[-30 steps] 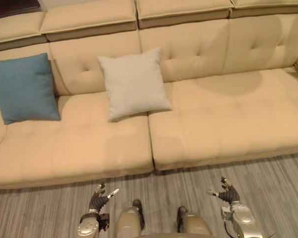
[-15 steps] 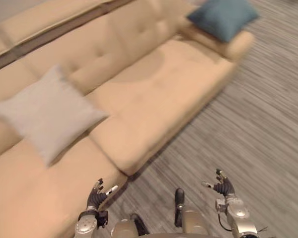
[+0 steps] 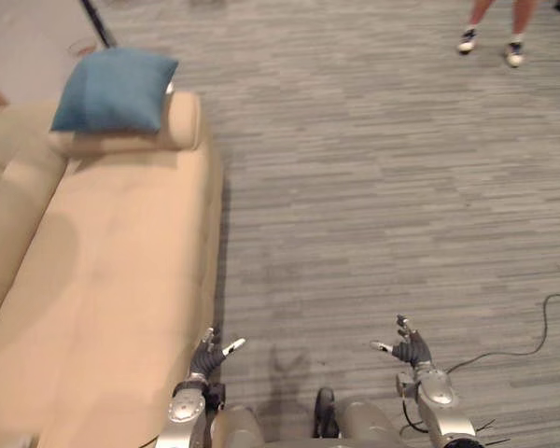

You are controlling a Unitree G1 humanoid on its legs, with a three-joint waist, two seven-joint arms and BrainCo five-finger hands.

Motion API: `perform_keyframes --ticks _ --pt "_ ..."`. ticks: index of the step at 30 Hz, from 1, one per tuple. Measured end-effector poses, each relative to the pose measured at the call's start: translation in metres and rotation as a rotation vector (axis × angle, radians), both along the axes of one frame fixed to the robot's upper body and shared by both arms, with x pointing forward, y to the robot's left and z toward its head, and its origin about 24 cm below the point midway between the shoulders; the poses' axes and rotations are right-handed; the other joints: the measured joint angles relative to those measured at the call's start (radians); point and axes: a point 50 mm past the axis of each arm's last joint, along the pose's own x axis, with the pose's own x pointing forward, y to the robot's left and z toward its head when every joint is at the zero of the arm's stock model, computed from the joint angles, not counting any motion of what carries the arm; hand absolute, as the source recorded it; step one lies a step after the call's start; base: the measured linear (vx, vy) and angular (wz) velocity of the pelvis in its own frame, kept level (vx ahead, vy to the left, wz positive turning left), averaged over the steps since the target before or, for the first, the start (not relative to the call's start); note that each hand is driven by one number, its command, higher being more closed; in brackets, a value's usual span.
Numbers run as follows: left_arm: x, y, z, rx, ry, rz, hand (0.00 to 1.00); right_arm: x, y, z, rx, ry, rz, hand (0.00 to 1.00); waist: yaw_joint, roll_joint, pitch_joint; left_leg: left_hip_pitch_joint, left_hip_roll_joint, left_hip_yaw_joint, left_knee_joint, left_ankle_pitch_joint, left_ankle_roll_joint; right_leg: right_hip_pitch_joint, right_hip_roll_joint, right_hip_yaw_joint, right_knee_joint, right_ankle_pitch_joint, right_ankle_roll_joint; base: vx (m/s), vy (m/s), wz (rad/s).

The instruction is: Pick up cushions and gather them together orderly.

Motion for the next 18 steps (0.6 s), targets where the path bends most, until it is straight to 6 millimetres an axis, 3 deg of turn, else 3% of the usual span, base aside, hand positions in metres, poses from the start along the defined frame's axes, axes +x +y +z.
perform_keyframes --ticks 1,3,4,5,6,7,8,9,10,11,12,14,16,17,18 --pt "-0.004 -0.001 -0.001 0.000 0.007 0.011 0.00 0.003 -0.001 0.002 -0.007 -0.008 0.007 0.00 0.005 0.006 0.004 -0.054 -0.049 -0.046 -0.122 0.005 -0.009 0.027 -0.013 0.036 -0.012 -0.015 0.022 0.40 0.294 -0.92" --pt "-0.003 -0.002 0.000 -0.007 0.001 0.021 0.00 0.006 -0.002 0.004 -0.014 -0.019 -0.003 0.00 0.028 0.011 0.005 -0.086 -0.106 -0.069 -0.353 0.043 -0.069 0.049 -0.031 0.091 -0.018 -0.037 0.056 0.37 0.278 -0.95" --pt "-0.002 -0.002 0.002 -0.009 -0.016 0.034 0.00 0.006 -0.002 0.003 -0.015 -0.019 -0.012 0.00 0.054 0.033 -0.010 -0.077 -0.108 -0.061 -0.538 0.147 -0.077 0.069 -0.019 0.132 -0.025 -0.064 0.090 0.48 0.317 -0.90" --pt "-0.003 0.000 0.004 -0.002 -0.020 0.044 0.00 0.007 0.003 0.002 -0.003 -0.015 -0.006 0.00 0.066 0.025 -0.022 -0.075 -0.128 -0.054 -0.512 0.166 -0.008 0.080 -0.032 0.153 -0.019 -0.088 0.103 0.58 0.390 -0.73" --pt "-0.002 0.002 0.005 0.004 -0.027 0.045 0.00 0.007 0.006 0.002 0.003 -0.013 -0.002 0.00 0.067 0.006 -0.031 -0.081 -0.145 -0.046 -0.491 0.153 0.011 0.083 -0.052 0.156 -0.018 -0.104 0.118 0.59 0.336 -0.20" --pt "0.002 0.004 0.007 0.009 -0.040 0.048 0.00 0.006 0.008 0.000 0.010 -0.005 -0.005 0.00 0.060 -0.044 -0.041 -0.068 -0.182 -0.025 -0.476 0.108 0.046 0.076 -0.106 0.156 0.063 -0.135 0.169 0.59 0.317 -0.01" --pt "0.005 0.001 0.007 0.000 -0.043 0.046 0.00 0.008 0.007 -0.002 0.012 0.002 -0.015 0.00 0.055 -0.061 -0.039 -0.038 -0.215 -0.016 -0.474 0.075 0.068 0.017 -0.146 0.147 0.237 -0.123 0.206 0.60 0.309 0.09" --pt "0.005 -0.001 0.007 -0.005 -0.042 0.042 0.00 0.008 0.006 -0.003 0.015 0.010 -0.024 0.00 0.046 -0.061 -0.038 -0.010 -0.230 -0.017 -0.475 0.055 0.081 -0.012 -0.168 0.136 0.343 -0.090 0.246 0.57 0.299 0.22" --pt "0.005 -0.004 0.007 -0.011 -0.043 0.029 0.00 0.002 0.006 -0.008 0.019 0.037 -0.034 0.00 0.039 -0.061 -0.034 0.073 -0.252 -0.016 -0.483 0.021 0.105 -0.056 -0.212 0.112 0.537 -0.015 0.272 0.60 0.268 0.21" --pt "0.004 -0.004 0.007 -0.013 -0.042 0.027 0.00 -0.003 0.007 -0.013 0.022 0.066 -0.034 0.00 0.037 -0.055 -0.030 0.163 -0.262 -0.014 -0.499 -0.011 0.112 -0.075 -0.250 0.048 0.659 -0.032 0.220 0.83 0.300 0.08" --pt "0.002 -0.003 0.008 -0.011 -0.044 0.035 0.00 -0.004 0.010 -0.016 0.027 0.078 -0.030 0.00 0.040 -0.032 -0.042 0.236 -0.265 -0.015 -0.541 -0.036 0.114 -0.116 -0.275 -0.031 0.697 -0.066 0.158 0.71 0.203 -0.08" --pt "0.006 -0.001 0.013 -0.011 -0.074 0.046 0.00 0.001 0.012 -0.013 0.031 0.061 -0.023 0.00 0.039 -0.036 -0.047 0.301 -0.269 -0.024 -0.608 -0.041 0.116 -0.195 -0.271 -0.114 0.646 -0.099 0.139 0.56 0.110 0.02" --pt "0.014 0.001 0.017 -0.004 -0.096 0.045 0.00 0.005 0.009 -0.010 0.024 0.050 -0.024 0.00 0.031 -0.021 -0.038 0.359 -0.262 -0.055 -0.669 -0.045 0.106 -0.268 -0.235 -0.168 0.470 -0.098 0.138 0.49 0.051 0.25" --pt "0.017 0.001 0.018 -0.004 -0.102 0.044 0.00 0.006 0.007 -0.010 0.019 0.049 -0.023 0.00 0.023 -0.008 -0.028 0.380 -0.256 -0.067 -0.682 -0.049 0.099 -0.280 -0.213 -0.166 0.389 -0.089 0.143 0.55 0.029 0.47" --pt "0.020 0.000 0.019 -0.006 -0.110 0.041 0.00 0.004 0.001 -0.010 0.004 0.055 -0.028 0.00 0.012 0.012 -0.015 0.423 -0.238 -0.090 -0.699 -0.062 0.077 -0.299 -0.163 -0.138 0.205 -0.028 0.146 0.58 -0.005 0.67"
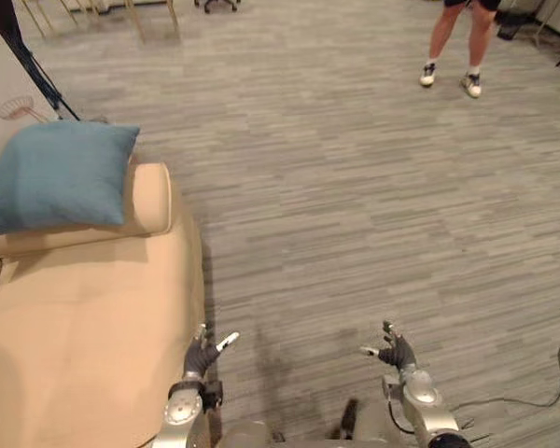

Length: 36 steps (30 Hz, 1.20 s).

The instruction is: Pick up cushions and gather them together orderly.

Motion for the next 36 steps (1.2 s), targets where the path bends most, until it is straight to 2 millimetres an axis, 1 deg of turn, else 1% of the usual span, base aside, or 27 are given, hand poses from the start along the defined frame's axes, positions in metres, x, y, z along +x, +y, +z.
perform_keyframes --ticks 1,3,4,5,6,7,8,10,12,13,15,16,17,19,20,21,23,24,25,26,27,28,30,33,34,35,36 --pt "0.001 -0.002 0.001 -0.005 -0.005 0.002 0.00 -0.005 -0.004 -0.002 -0.009 0.019 -0.007 0.00 -0.008 0.001 0.001 0.042 0.005 -0.029 0.001 -0.023 -0.040 -0.004 0.051 0.065 -0.245 0.143 0.008 0.60 -0.036 0.73" --pt "-0.001 0.003 0.000 0.010 0.003 0.005 0.00 -0.009 -0.004 -0.005 -0.005 0.039 -0.013 0.00 -0.015 -0.018 -0.004 0.085 0.004 -0.064 0.021 -0.058 -0.095 -0.007 0.066 0.116 -0.354 0.263 -0.004 0.67 -0.142 0.82" --pt "-0.004 0.003 -0.004 0.008 0.024 0.008 0.00 -0.016 -0.006 -0.008 -0.006 0.059 -0.024 0.00 -0.028 -0.023 -0.012 0.096 0.015 -0.103 0.094 -0.081 -0.123 -0.008 0.060 0.135 -0.291 0.399 -0.052 0.72 -0.217 0.91" --pt "-0.004 -0.003 -0.006 -0.008 0.031 0.007 0.00 -0.017 -0.010 -0.008 -0.016 0.064 -0.027 0.00 -0.027 0.004 -0.015 0.085 0.037 -0.104 0.152 -0.080 -0.125 -0.012 0.070 0.117 -0.235 0.367 -0.052 0.70 -0.216 0.86" --pt "-0.002 -0.009 -0.007 -0.030 0.027 0.011 0.00 -0.016 -0.012 -0.007 -0.021 0.061 -0.027 0.00 -0.020 0.037 -0.018 -0.011 0.097 -0.094 0.359 -0.009 -0.172 0.008 0.087 0.075 -0.190 0.301 -0.071 0.66 -0.212 0.42" --pt "-0.003 -0.010 -0.008 -0.042 0.034 0.022 0.00 -0.011 -0.011 -0.004 -0.021 0.046 -0.019 0.00 -0.012 0.045 -0.014 -0.109 0.135 -0.065 0.559 0.155 -0.143 0.051 0.102 0.063 -0.205 0.271 -0.082 0.76 -0.229 0.26" --pt "-0.006 -0.009 -0.011 -0.049 0.044 0.040 0.00 -0.005 -0.009 -0.001 -0.016 0.028 -0.013 0.00 0.002 0.045 -0.007 -0.175 0.194 -0.029 0.705 0.203 -0.128 0.113 0.120 0.058 -0.245 0.259 -0.090 0.62 -0.197 0.07" --pt "-0.005 -0.008 -0.013 -0.050 0.056 0.049 0.00 -0.001 -0.007 0.001 -0.011 0.011 -0.018 0.00 0.013 0.030 0.006 -0.254 0.256 0.033 0.833 0.130 -0.075 0.248 0.131 0.055 -0.318 0.247 -0.105 0.59 -0.132 0.15" --pt "-0.009 -0.005 -0.014 -0.042 0.064 0.052 0.00 0.001 -0.006 0.003 0.003 -0.008 -0.028 0.00 0.024 0.001 0.015 -0.315 0.245 0.078 0.795 0.087 -0.066 0.363 0.104 0.051 -0.385 0.225 -0.091 0.57 -0.062 0.24" --pt "-0.008 -0.003 -0.014 -0.039 0.063 0.053 0.00 0.003 -0.011 0.006 0.002 -0.034 -0.049 0.00 0.038 -0.022 0.020 -0.383 0.228 0.110 0.697 0.078 -0.067 0.410 0.077 0.038 -0.419 0.189 -0.053 0.46 0.016 0.25" --pt "-0.009 -0.004 -0.014 -0.041 0.066 0.053 0.00 0.007 -0.021 0.011 -0.012 -0.054 -0.074 0.00 0.038 0.000 0.020 -0.460 0.213 0.138 0.486 0.083 -0.074 0.444 0.066 0.009 -0.440 0.161 -0.021 0.39 0.097 0.34" --pt "-0.012 -0.003 -0.015 -0.041 0.073 0.059 0.00 0.003 -0.025 0.010 -0.020 -0.041 -0.085 0.00 0.038 0.015 0.019 -0.466 0.188 0.185 0.267 0.125 -0.118 0.471 0.056 -0.015 -0.444 0.139 0.010 0.55 0.238 0.46" --pt "-0.018 0.001 -0.018 -0.039 0.092 0.079 0.00 -0.002 -0.029 0.007 -0.022 -0.022 -0.100 0.00 0.043 0.027 0.020 -0.447 0.165 0.238 0.141 0.254 -0.018 0.519 0.051 -0.028 -0.445 0.108 0.043 0.59 0.235 0.54" --pt "-0.022 0.012 -0.018 -0.029 0.094 0.124 0.00 -0.001 -0.018 0.003 0.008 -0.016 -0.094 0.00 0.049 -0.027 0.008 -0.432 0.111 0.290 0.130 0.246 -0.004 0.541 0.003 -0.062 -0.458 0.107 0.045 0.55 0.198 0.79" --pt "-0.022 0.015 -0.017 -0.028 0.091 0.136 0.00 0.003 -0.017 0.005 0.007 -0.026 -0.090 0.00 0.051 -0.029 0.009 -0.469 0.131 0.339 0.213 0.207 0.053 0.559 -0.003 -0.088 -0.457 0.116 0.055 0.46 0.196 0.92" --pt "-0.025 0.015 -0.019 -0.031 0.098 0.148 0.00 0.005 -0.017 0.006 0.007 -0.026 -0.087 0.00 0.059 -0.030 0.009 -0.468 0.135 0.353 0.242 0.175 0.089 0.571 -0.007 -0.087 -0.444 0.112 0.062 0.46 0.226 0.80" --pt "-0.036 0.015 -0.025 -0.047 0.136 0.181 0.00 0.005 -0.017 0.004 0.007 -0.017 -0.086 0.00 0.070 -0.032 0.007 -0.411 0.112 0.330 0.259 0.075 0.084 0.556 -0.048 -0.080 -0.224 0.071 0.126 0.45 0.257 0.71" --pt "-0.042 0.014 -0.029 -0.051 0.160 0.181 0.00 0.006 -0.017 0.004 0.007 -0.017 -0.082 0.00 0.067 -0.033 0.006 -0.378 0.087 0.306 0.248 0.057 0.084 0.507 -0.088 -0.070 -0.044 0.084 0.155 0.42 0.232 0.99" --pt "-0.049 0.015 -0.033 -0.049 0.188 0.186 0.00 0.004 -0.016 0.003 0.008 -0.010 -0.075 0.00 0.061 -0.037 0.005 -0.321 0.047 0.268 0.223 0.040 0.087 0.417 -0.145 -0.015 0.222 0.150 0.180 0.34 0.159 0.92" --pt "-0.050 0.016 -0.033 -0.046 0.195 0.186 0.00 0.002 -0.015 0.002 0.004 -0.003 -0.069 0.00 0.059 -0.039 0.004 -0.300 0.034 0.249 0.214 0.036 0.085 0.385 -0.155 0.008 0.313 0.142 0.171 0.41 0.139 1.16" --pt "-0.050 0.017 -0.033 -0.041 0.200 0.185 0.00 -0.002 -0.014 -0.001 -0.006 0.011 -0.057 0.00 0.054 -0.042 0.002 -0.250 0.005 0.204 0.185 0.033 0.085 0.325 -0.162 0.032 0.443 0.102 0.133 0.52 0.086 1.27" --pt "-0.050 0.017 -0.033 -0.040 0.199 0.183 0.00 -0.008 -0.013 -0.004 -0.004 0.027 -0.058 0.00 0.043 -0.041 0.001 -0.193 -0.016 0.153 0.146 0.033 0.085 0.272 -0.158 0.034 0.479 0.046 0.096 0.51 0.052 1.38" --pt "-0.050 0.018 -0.033 -0.036 0.199 0.180 0.00 -0.006 -0.010 -0.004 0.003 0.025 -0.052 0.00 0.038 -0.039 0.002 -0.133 -0.021 0.097 0.115 0.029 0.076 0.197 -0.124 0.027 0.364 -0.007 0.073 0.43 -0.018 1.04" --pt "-0.041 0.016 -0.031 -0.040 0.179 0.173 0.00 -0.013 -0.011 -0.007 0.002 0.044 -0.057 0.00 0.032 -0.040 0.001 -0.093 -0.020 -0.012 0.100 0.015 0.051 0.134 -0.029 0.104 0.084 -0.006 0.068 0.31 -0.100 0.99" --pt "-0.034 0.014 -0.029 -0.042 0.164 0.161 0.00 -0.018 -0.012 -0.010 0.002 0.057 -0.063 0.00 0.024 -0.044 0.001 -0.089 -0.020 -0.076 0.102 0.008 0.038 0.120 0.017 0.190 -0.061 0.025 0.071 0.41 -0.279 1.97" --pt "-0.025 0.009 -0.026 -0.044 0.143 0.133 0.00 -0.025 -0.013 -0.013 0.007 0.075 -0.076 0.00 0.007 -0.051 -0.002 -0.085 -0.023 -0.165 0.105 -0.004 0.016 0.118 0.060 0.314 -0.231 0.103 0.084 0.34 -0.249 1.75" --pt "-0.025 0.009 -0.026 -0.043 0.143 0.130 0.00 -0.027 -0.013 -0.013 0.010 0.078 -0.080 0.00 0.006 -0.054 -0.003 -0.085 -0.025 -0.186 0.107 -0.010 0.006 0.119 0.065 0.341 -0.264 0.124 0.090 0.35 -0.313 1.80"
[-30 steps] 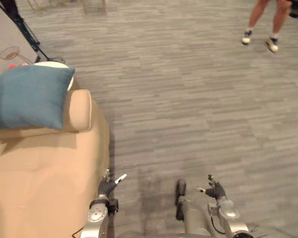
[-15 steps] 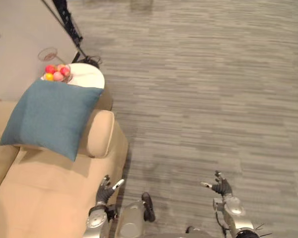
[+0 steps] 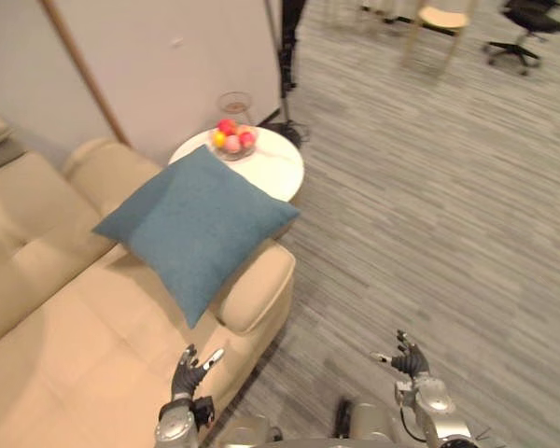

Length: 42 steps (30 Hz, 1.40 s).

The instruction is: Pick up cushions and gather them together orderly.

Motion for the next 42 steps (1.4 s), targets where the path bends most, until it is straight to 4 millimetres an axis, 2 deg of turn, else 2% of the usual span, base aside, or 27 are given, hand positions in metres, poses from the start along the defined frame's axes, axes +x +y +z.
perform_keyframes --ticks 1,2,3,4,5,6,8,9,11,13,16,18,22,27,29,30,33,34,35,38,40,42 --pt "0.003 -0.001 0.001 0.003 -0.006 -0.010 0.00 -0.005 -0.001 -0.002 0.003 0.010 -0.013 0.00 -0.003 -0.007 -0.002 -0.002 -0.003 -0.056 0.013 -0.018 -0.028 0.007 0.000 0.055 -0.036 0.081 0.007 0.32 -0.403 1.66" --pt "0.004 -0.009 0.000 -0.015 -0.007 -0.025 0.00 -0.012 -0.006 -0.004 0.001 0.022 -0.038 0.00 -0.005 0.003 -0.007 -0.002 0.014 -0.114 0.027 -0.031 -0.051 0.018 0.016 0.040 0.016 0.109 -0.019 0.37 -0.473 1.57" --pt "0.005 -0.012 0.001 -0.019 -0.012 -0.033 0.00 -0.013 -0.007 -0.004 0.002 0.022 -0.048 0.00 0.003 0.008 -0.011 -0.004 0.026 -0.123 0.027 -0.030 -0.055 0.015 0.019 0.019 0.030 0.092 -0.033 0.36 -0.449 1.29" --pt "0.003 -0.013 0.000 -0.023 -0.011 -0.033 0.00 -0.012 -0.008 -0.002 0.016 0.003 -0.077 0.00 0.003 0.028 -0.022 -0.010 0.050 -0.139 0.027 -0.020 -0.072 0.015 0.021 -0.040 0.061 0.068 -0.061 0.28 -0.324 1.09" --pt "0.002 -0.011 0.000 -0.020 -0.010 -0.029 0.00 -0.007 -0.007 0.004 0.028 -0.036 -0.089 0.00 -0.002 0.033 -0.025 -0.024 0.077 -0.127 0.029 -0.001 -0.105 0.023 0.015 -0.100 0.085 0.043 -0.082 0.27 -0.313 1.17" --pt "0.002 -0.011 0.000 -0.020 -0.012 -0.029 0.00 -0.006 -0.007 0.005 0.030 -0.047 -0.093 0.00 -0.001 0.033 -0.025 -0.031 0.090 -0.115 0.032 0.005 -0.116 0.031 0.015 -0.122 0.085 0.038 -0.090 0.24 -0.290 1.22" --pt "0.006 -0.013 0.002 -0.024 -0.022 -0.033 0.00 -0.004 -0.006 0.009 0.036 -0.075 -0.105 0.00 0.000 0.030 -0.024 -0.079 0.163 0.056 0.104 0.041 -0.167 0.095 0.013 -0.221 0.059 0.016 -0.126 0.18 -0.246 1.16" --pt "0.006 -0.013 0.002 -0.023 -0.024 -0.034 0.00 -0.005 -0.007 0.009 0.038 -0.076 -0.108 0.00 0.000 0.029 -0.024 -0.084 0.180 0.102 0.114 0.046 -0.170 0.113 0.011 -0.241 0.050 0.014 -0.128 0.12 -0.177 1.15" --pt "0.011 -0.016 0.004 -0.023 -0.035 -0.053 0.00 -0.006 -0.010 0.009 0.048 -0.084 -0.146 0.00 -0.001 0.013 -0.023 -0.086 0.225 0.314 0.080 0.058 -0.146 0.169 -0.010 -0.318 0.004 0.015 -0.127 0.08 -0.087 1.05" --pt "0.016 -0.016 0.006 -0.019 -0.048 -0.062 0.00 -0.006 -0.018 0.011 0.040 -0.093 -0.176 0.00 -0.005 0.025 -0.031 -0.091 0.223 0.412 0.022 0.092 -0.135 0.169 -0.026 -0.349 -0.009 0.020 -0.118 0.01 0.016 0.79" --pt "0.016 -0.003 0.007 0.023 -0.044 -0.067 0.00 -0.006 -0.015 0.011 0.052 -0.092 -0.180 0.00 0.004 0.012 -0.030 -0.105 0.198 0.416 -0.013 0.103 -0.124 0.171 -0.038 -0.370 -0.057 0.049 -0.099 -0.02 0.067 0.42" --pt "0.005 0.006 0.004 0.048 -0.013 -0.062 0.00 -0.003 -0.016 0.012 0.055 -0.103 -0.187 0.00 0.001 0.005 -0.033 -0.093 0.169 0.419 -0.048 0.132 -0.116 0.182 -0.051 -0.367 -0.087 0.073 -0.091 -0.04 0.058 0.06" --pt "0.002 0.017 0.006 0.078 -0.011 -0.056 0.00 0.003 -0.021 0.018 0.047 -0.133 -0.210 0.00 0.000 0.004 -0.033 -0.062 0.143 0.427 -0.121 0.159 -0.110 0.192 -0.056 -0.356 -0.116 0.098 -0.088 -0.07 0.027 -0.02" --pt "0.011 0.033 0.018 0.128 -0.053 -0.049 0.00 0.029 -0.038 0.038 -0.014 -0.216 -0.206 0.00 0.000 -0.015 -0.035 -0.084 0.136 0.452 -0.187 0.188 -0.103 0.144 -0.050 -0.329 -0.142 0.127 -0.092 -0.14 -0.021 -0.16" --pt "0.024 0.039 0.025 0.138 -0.093 -0.033 0.00 0.048 -0.051 0.056 -0.062 -0.276 -0.192 0.00 -0.001 -0.019 -0.034 -0.110 0.126 0.461 -0.211 0.204 -0.101 0.101 -0.050 -0.313 -0.148 0.144 -0.098 -0.12 -0.031 -0.15" --pt "0.039 0.040 0.034 0.143 -0.138 -0.035 0.00 0.064 -0.058 0.070 -0.095 -0.326 -0.185 0.00 -0.003 -0.019 -0.032 -0.139 0.122 0.463 -0.220 0.222 -0.095 0.069 -0.051 -0.311 -0.152 0.158 -0.101 -0.12 -0.043 -0.09" --pt "0.071 0.041 0.056 0.148 -0.242 -0.028 0.00 0.094 -0.059 0.095 -0.124 -0.405 -0.137 0.00 -0.004 -0.028 -0.011 -0.195 0.123 0.463 -0.213 0.238 -0.088 0.027 -0.049 -0.310 -0.174 0.193 -0.111 -0.08 -0.018 -0.02" --pt "0.087 0.040 0.068 0.145 -0.296 -0.024 0.00 0.110 -0.055 0.109 -0.132 -0.452 -0.105 0.00 -0.006 -0.034 -0.003 -0.225 0.123 0.463 -0.211 0.248 -0.086 0.003 -0.048 -0.310 -0.184 0.209 -0.117 -0.09 -0.026 0.03" --pt "0.108 0.040 0.086 0.145 -0.369 -0.027 0.00 0.132 -0.048 0.130 -0.137 -0.513 -0.071 0.00 -0.009 -0.042 0.024 -0.249 0.122 0.463 -0.203 0.259 -0.082 -0.025 -0.047 -0.310 -0.189 0.224 -0.123 -0.07 -0.024 0.05" --pt "0.147 0.041 0.122 0.141 -0.483 -0.004 0.00 0.173 -0.037 0.172 -0.156 -0.616 -0.033 0.00 -0.013 -0.049 0.067 -0.320 0.123 0.461 -0.180 0.271 -0.072 -0.075 -0.042 -0.307 -0.212 0.262 -0.136 -0.12 -0.022 0.04" --pt "0.184 0.043 0.165 0.131 -0.596 0.037 0.00 0.208 -0.025 0.229 -0.169 -0.736 -0.006 0.00 -0.014 -0.049 0.128 -0.374 0.120 0.459 -0.169 0.287 -0.062 -0.108 -0.043 -0.294 -0.244 0.303 -0.141 -0.12 0.016 0.06" --pt "0.202 0.041 0.192 0.120 -0.666 0.049 0.00 0.223 -0.017 0.261 -0.179 -0.806 0.010 0.00 -0.017 -0.049 0.154 -0.411 0.115 0.450 -0.164 0.299 -0.058 -0.133 -0.046 -0.285 -0.257 0.321 -0.139 -0.10 0.030 0.15"
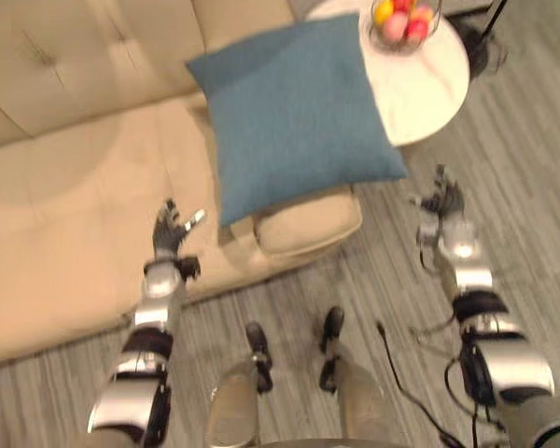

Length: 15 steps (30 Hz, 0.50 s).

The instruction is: Pick up cushions and gather them together orderly.

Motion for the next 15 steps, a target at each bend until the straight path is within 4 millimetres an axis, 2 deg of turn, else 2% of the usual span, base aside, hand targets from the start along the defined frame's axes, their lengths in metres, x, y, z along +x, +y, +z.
perform_keyframes --ticks 2,4,6,7,8,10,11,15 --pt "0.026 -0.016 0.045 -0.003 -0.104 -0.033 0.00 0.018 0.019 0.050 -0.022 -0.090 0.026 0.00 -0.002 0.001 0.058 -0.037 -0.008 -0.015 0.000 0.020 0.009 -0.021 -0.004 0.001 -0.019 0.028 -0.004 -0.11 0.032 0.23" --pt "0.041 -0.035 0.073 -0.013 -0.160 -0.075 0.00 0.026 0.036 0.079 -0.043 -0.135 0.060 0.00 -0.007 0.002 0.073 -0.083 -0.012 -0.030 0.001 0.035 0.013 -0.051 -0.007 0.003 -0.036 0.049 -0.006 -0.11 0.025 0.25" --pt "0.052 -0.058 0.096 -0.021 -0.197 -0.130 0.00 0.030 0.049 0.096 -0.036 -0.160 0.073 0.00 -0.009 0.000 0.081 -0.121 -0.015 -0.043 0.001 0.048 0.018 -0.074 -0.008 0.007 -0.050 0.067 -0.006 -0.07 0.030 0.25" --pt "0.055 -0.071 0.104 -0.019 -0.208 -0.162 0.00 0.032 0.057 0.102 -0.042 -0.170 0.082 1.00 -0.010 0.002 0.086 -0.137 -0.017 -0.050 0.001 0.053 0.019 -0.088 -0.009 0.010 -0.051 0.070 -0.006 -0.06 0.033 0.15" --pt "0.058 -0.081 0.110 -0.026 -0.214 -0.185 1.00 0.033 0.062 0.107 -0.047 -0.177 0.088 1.00 -0.011 0.002 0.086 -0.152 -0.020 -0.052 0.001 0.056 0.021 -0.100 -0.010 0.014 -0.051 0.071 -0.006 -0.05 0.033 0.11" --pt "0.062 -0.096 0.120 -0.043 -0.222 -0.207 1.00 0.034 0.071 0.117 -0.069 -0.193 0.101 1.00 -0.015 0.003 0.090 -0.176 -0.025 -0.057 0.001 0.064 0.020 -0.123 -0.010 0.017 -0.052 0.077 -0.008 -0.04 0.027 0.05" --pt "0.063 -0.098 0.125 -0.054 -0.229 -0.201 1.00 0.034 0.078 0.121 -0.078 -0.201 0.115 1.00 -0.019 0.003 0.097 -0.181 -0.025 -0.059 0.000 0.067 0.019 -0.126 -0.008 0.019 -0.057 0.083 -0.013 -0.03 0.019 0.03" --pt "0.064 -0.088 0.145 -0.065 -0.279 -0.168 1.00 0.032 0.084 0.143 -0.139 -0.250 0.128 1.00 -0.039 0.003 0.118 -0.209 -0.024 -0.069 -0.001 0.073 0.017 -0.150 -0.004 0.032 -0.063 0.089 -0.010 -0.04 0.009 0.03"
